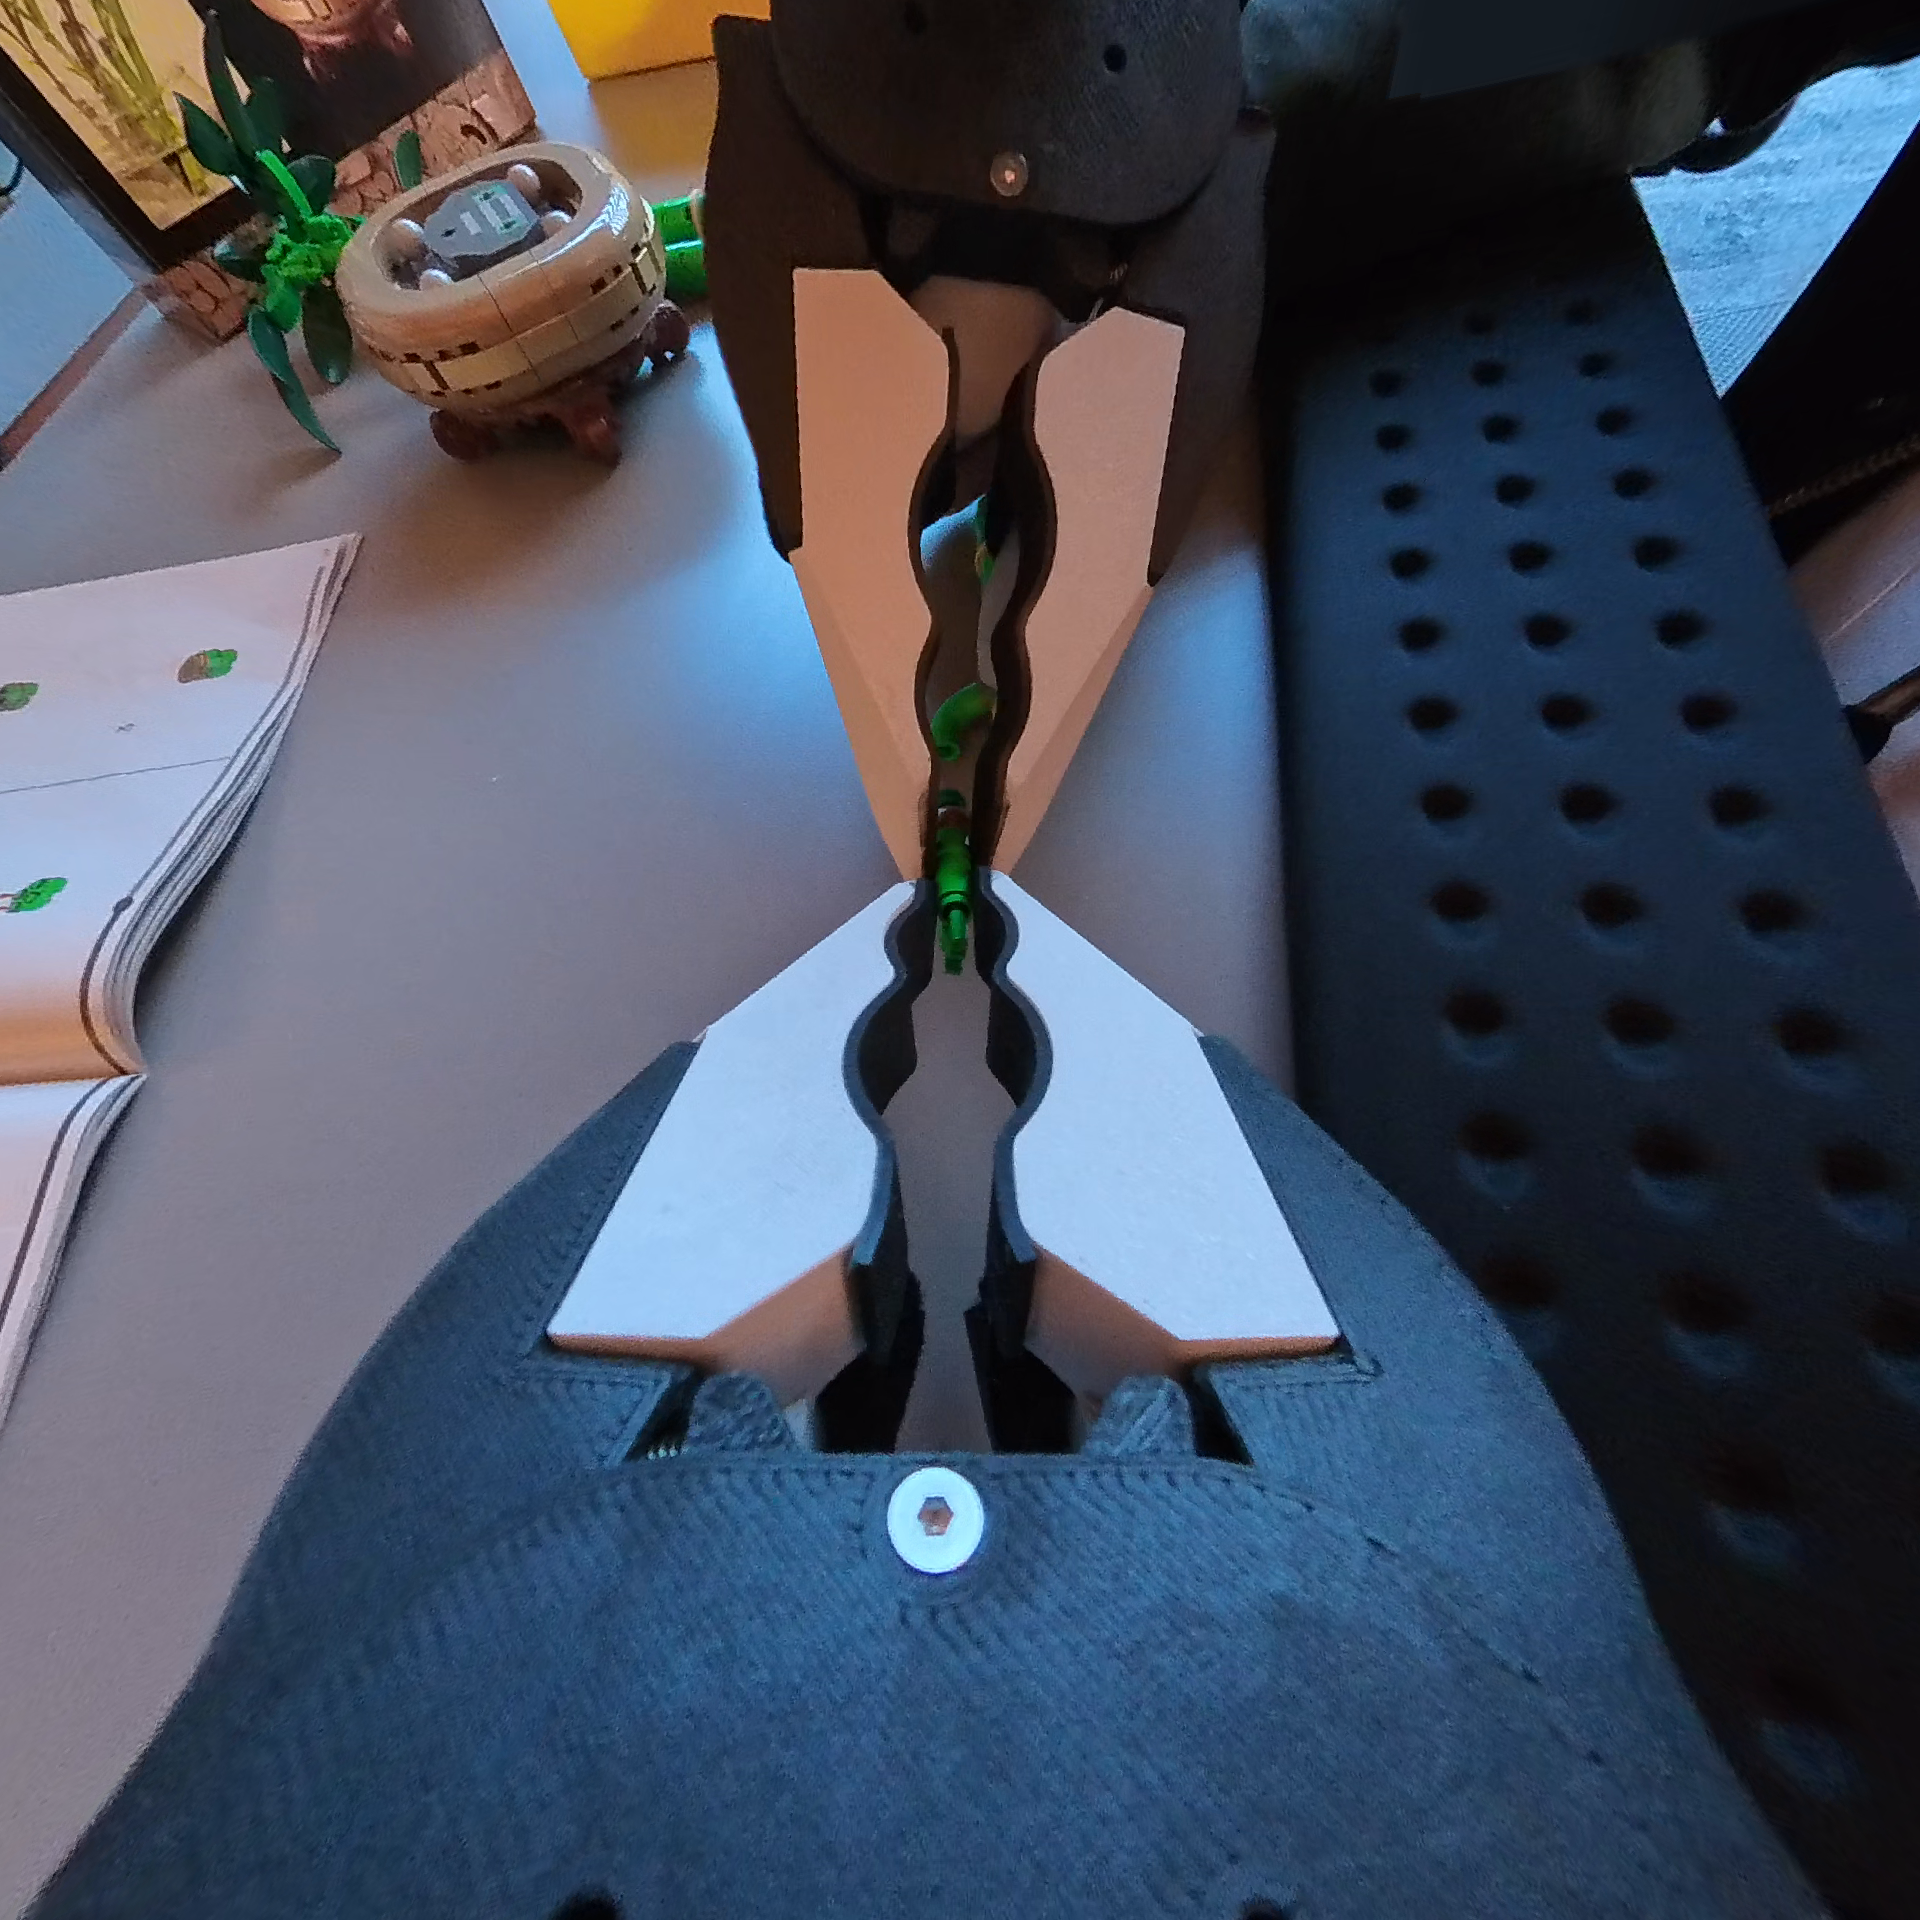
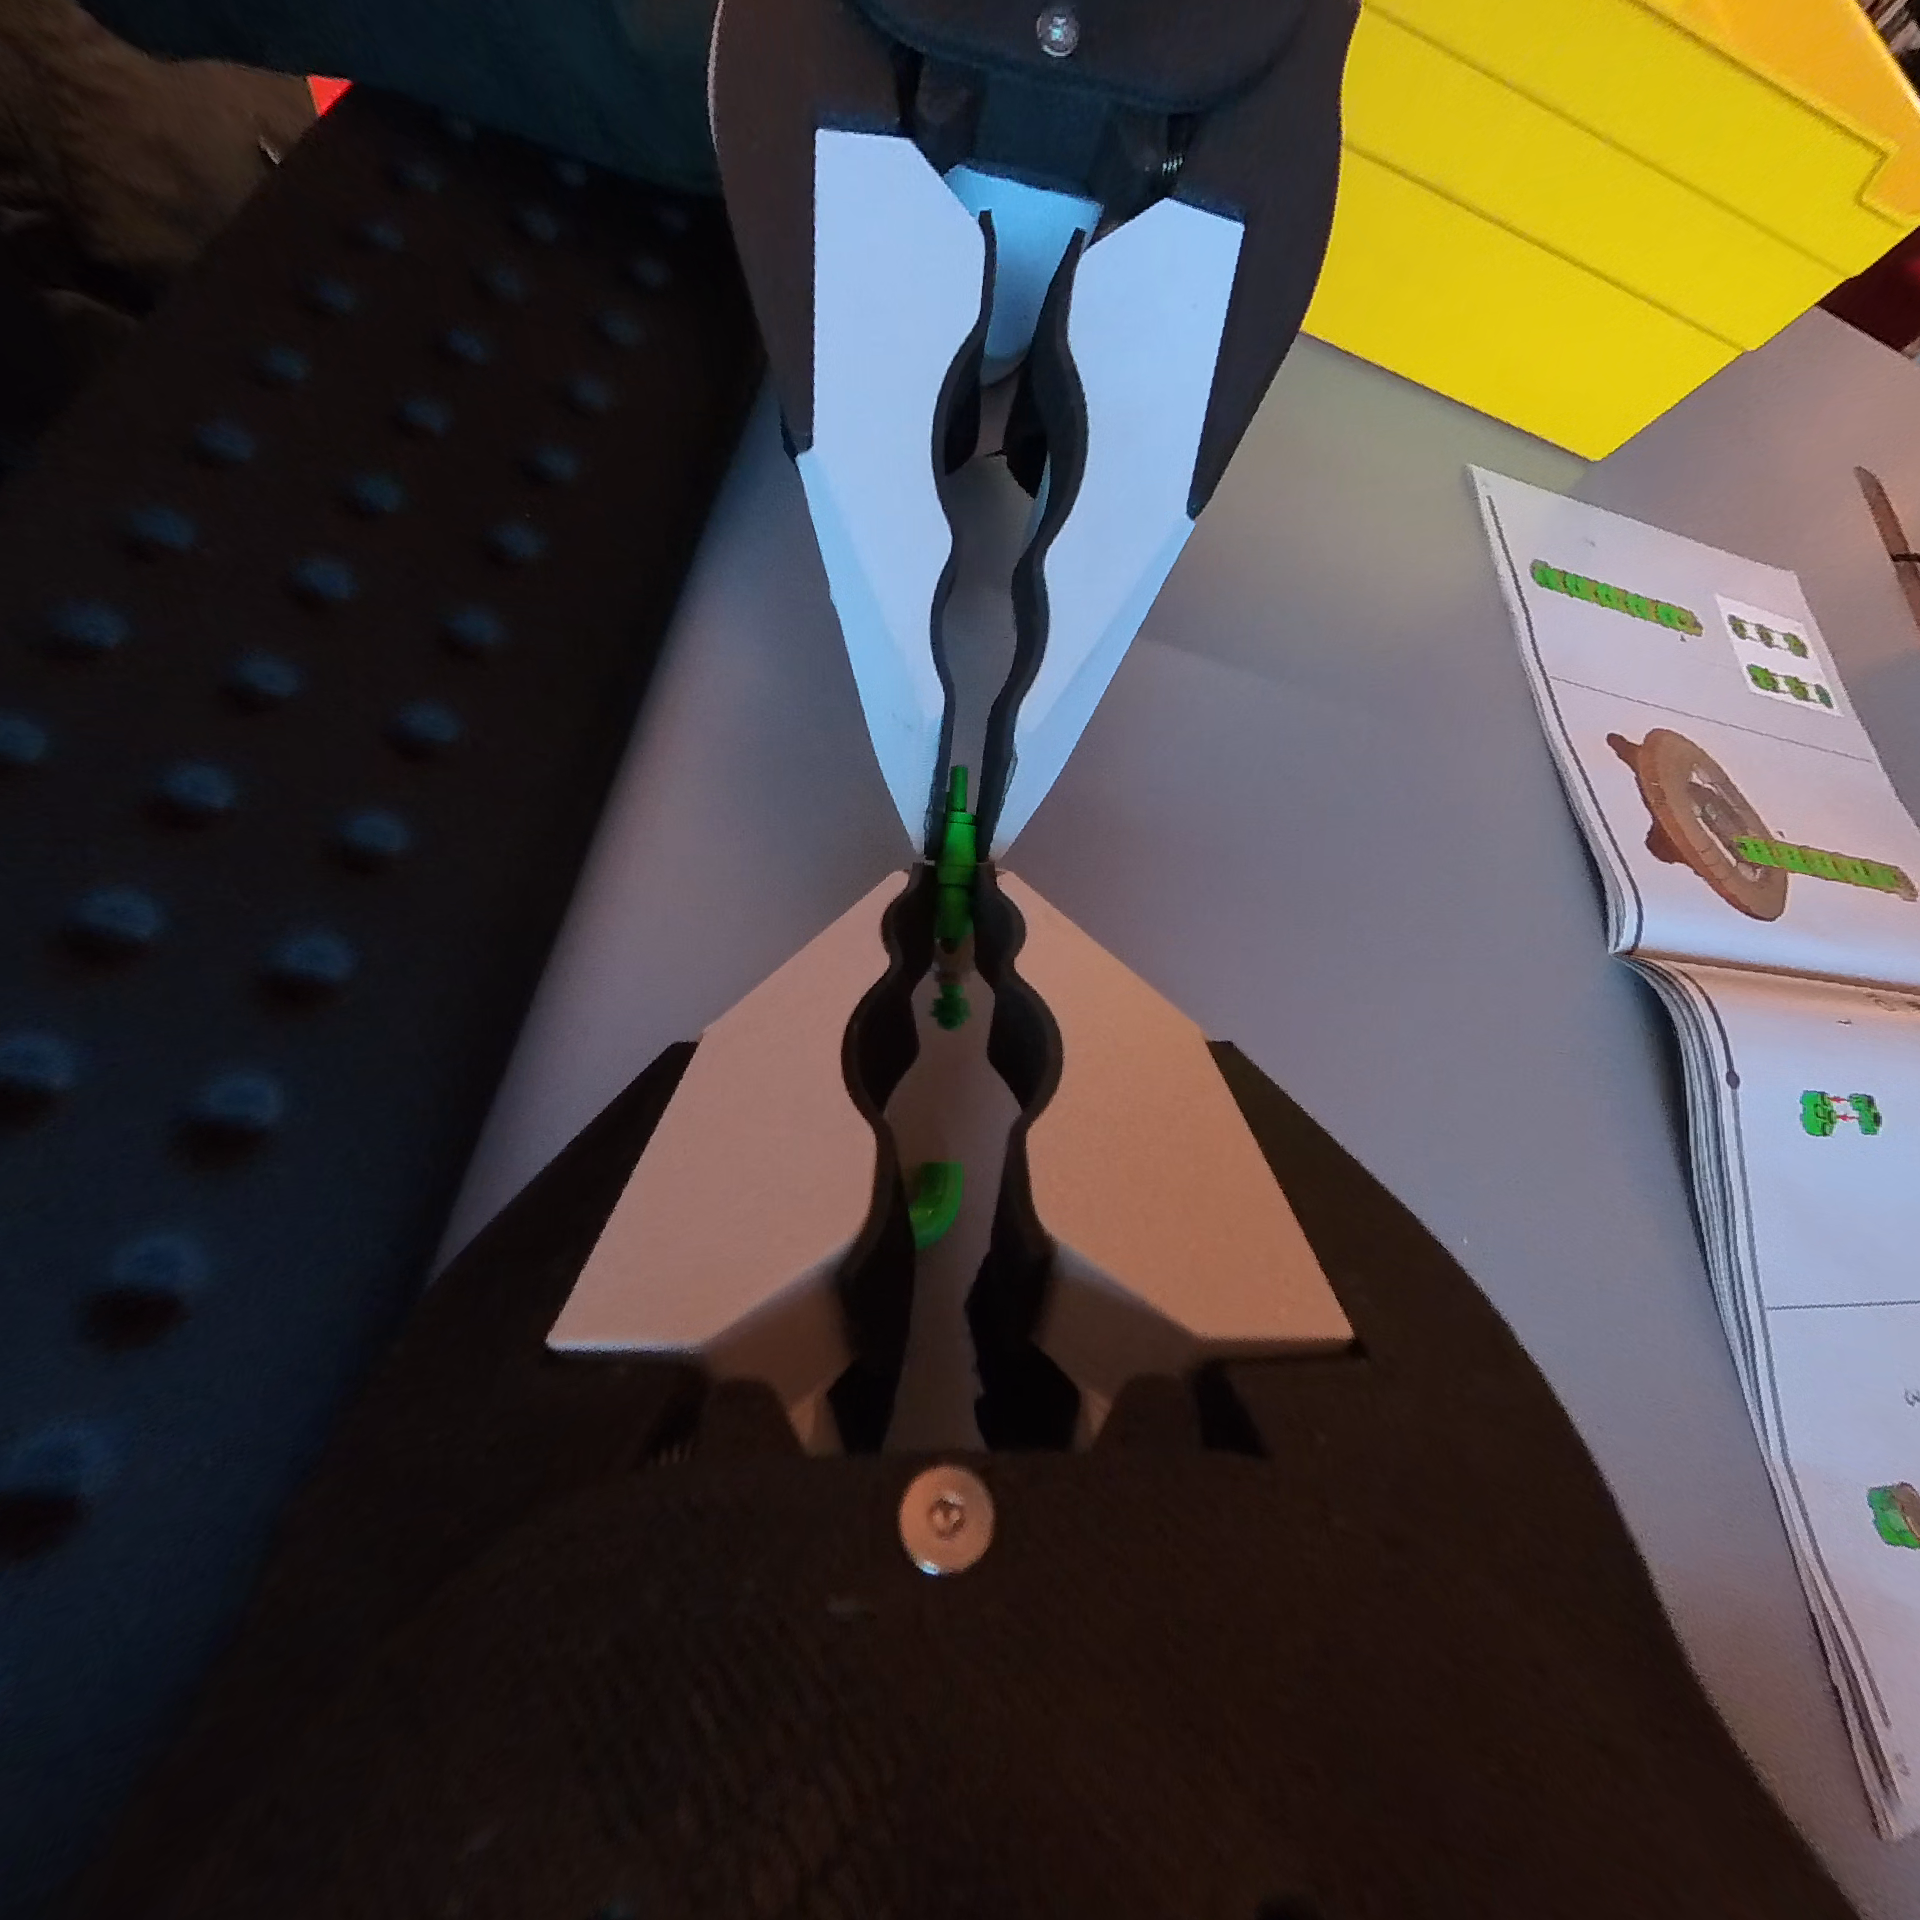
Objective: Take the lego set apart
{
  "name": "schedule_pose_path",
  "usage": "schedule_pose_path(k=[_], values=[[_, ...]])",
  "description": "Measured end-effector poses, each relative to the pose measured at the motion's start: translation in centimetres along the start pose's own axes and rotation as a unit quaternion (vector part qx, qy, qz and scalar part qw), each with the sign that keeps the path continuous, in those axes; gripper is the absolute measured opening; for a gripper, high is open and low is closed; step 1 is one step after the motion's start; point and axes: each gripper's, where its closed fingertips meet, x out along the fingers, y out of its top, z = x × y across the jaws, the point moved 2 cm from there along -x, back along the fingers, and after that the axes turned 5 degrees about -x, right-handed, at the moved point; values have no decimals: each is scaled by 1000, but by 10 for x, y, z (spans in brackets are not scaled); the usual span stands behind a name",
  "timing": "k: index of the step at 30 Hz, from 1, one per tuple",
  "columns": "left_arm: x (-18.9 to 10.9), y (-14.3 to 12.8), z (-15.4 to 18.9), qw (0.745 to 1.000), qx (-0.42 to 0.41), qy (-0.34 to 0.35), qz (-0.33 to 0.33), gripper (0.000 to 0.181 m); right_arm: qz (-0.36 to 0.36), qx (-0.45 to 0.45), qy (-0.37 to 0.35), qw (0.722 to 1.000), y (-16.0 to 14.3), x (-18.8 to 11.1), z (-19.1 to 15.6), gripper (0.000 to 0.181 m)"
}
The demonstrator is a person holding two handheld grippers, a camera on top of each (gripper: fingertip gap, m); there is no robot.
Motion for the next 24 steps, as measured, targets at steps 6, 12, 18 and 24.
schedule_pose_path(k=[6,12,18,24], values=[[-1,-2,3,1000,3,-1,-3,6,-9,-8,3,1000,1,1,-3,8],[-2,-3,6,1000,3,-2,-4,6,-14,-15,5,1000,1,2,-6,8],[-19,-14,-4,1000,-22,20,-5,6,-48,-6,-2,999,-15,-3,-3,8],[-54,2,-6,994,-22,48,97,6,-43,0,0,999,-16,-1,5,7]])
